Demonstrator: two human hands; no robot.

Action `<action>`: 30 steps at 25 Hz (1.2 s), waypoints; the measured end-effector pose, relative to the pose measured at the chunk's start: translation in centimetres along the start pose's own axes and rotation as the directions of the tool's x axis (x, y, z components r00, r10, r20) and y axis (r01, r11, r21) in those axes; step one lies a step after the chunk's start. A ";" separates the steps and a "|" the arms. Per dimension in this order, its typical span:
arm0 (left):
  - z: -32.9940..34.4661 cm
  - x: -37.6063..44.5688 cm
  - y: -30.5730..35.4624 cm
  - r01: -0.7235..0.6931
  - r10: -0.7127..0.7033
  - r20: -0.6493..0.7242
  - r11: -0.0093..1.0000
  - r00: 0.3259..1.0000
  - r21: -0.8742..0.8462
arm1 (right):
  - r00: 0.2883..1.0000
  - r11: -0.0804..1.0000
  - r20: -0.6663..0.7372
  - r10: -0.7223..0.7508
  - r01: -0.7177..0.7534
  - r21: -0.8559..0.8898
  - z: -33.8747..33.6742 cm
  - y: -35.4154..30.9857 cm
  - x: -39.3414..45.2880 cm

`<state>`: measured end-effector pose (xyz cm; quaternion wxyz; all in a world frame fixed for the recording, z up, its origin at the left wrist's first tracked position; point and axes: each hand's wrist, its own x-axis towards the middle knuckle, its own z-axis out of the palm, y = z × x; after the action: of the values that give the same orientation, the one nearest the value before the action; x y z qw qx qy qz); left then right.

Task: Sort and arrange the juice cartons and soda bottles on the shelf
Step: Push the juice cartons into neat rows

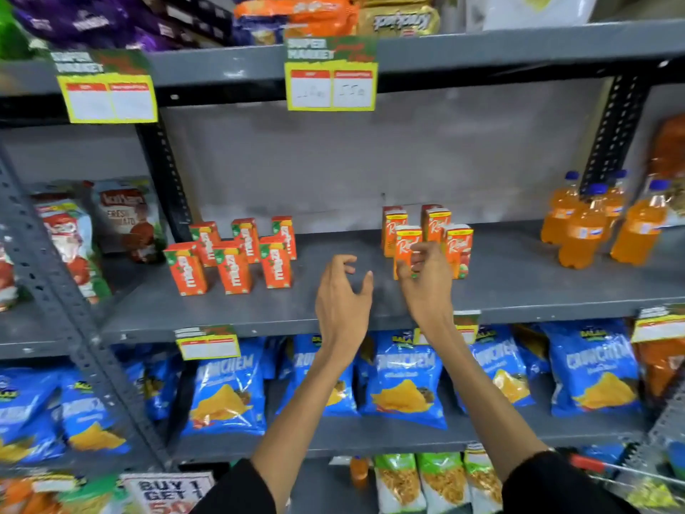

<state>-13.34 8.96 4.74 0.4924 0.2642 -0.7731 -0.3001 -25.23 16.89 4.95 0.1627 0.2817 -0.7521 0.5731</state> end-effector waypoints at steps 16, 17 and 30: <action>10.2 0.9 3.5 0.173 -0.189 0.047 0.956 0.981 0.237 | 0.965 0.965 0.218 0.149 -0.093 -0.246 -5.3 8.7 6.9; 10.1 0.9 3.4 0.176 -0.193 0.049 0.956 0.980 0.235 | 0.964 0.966 0.223 0.146 -0.090 -0.244 -5.2 8.6 6.8; 10.9 1.7 4.2 0.155 -0.203 0.120 0.934 0.972 0.321 | 0.966 0.962 0.209 0.153 -0.097 -0.254 -5.4 8.4 6.4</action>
<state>-24.44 12.87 5.17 0.3553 0.3840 -0.8183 -0.2382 -35.78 22.11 3.68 0.0723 0.2750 -0.8461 0.4508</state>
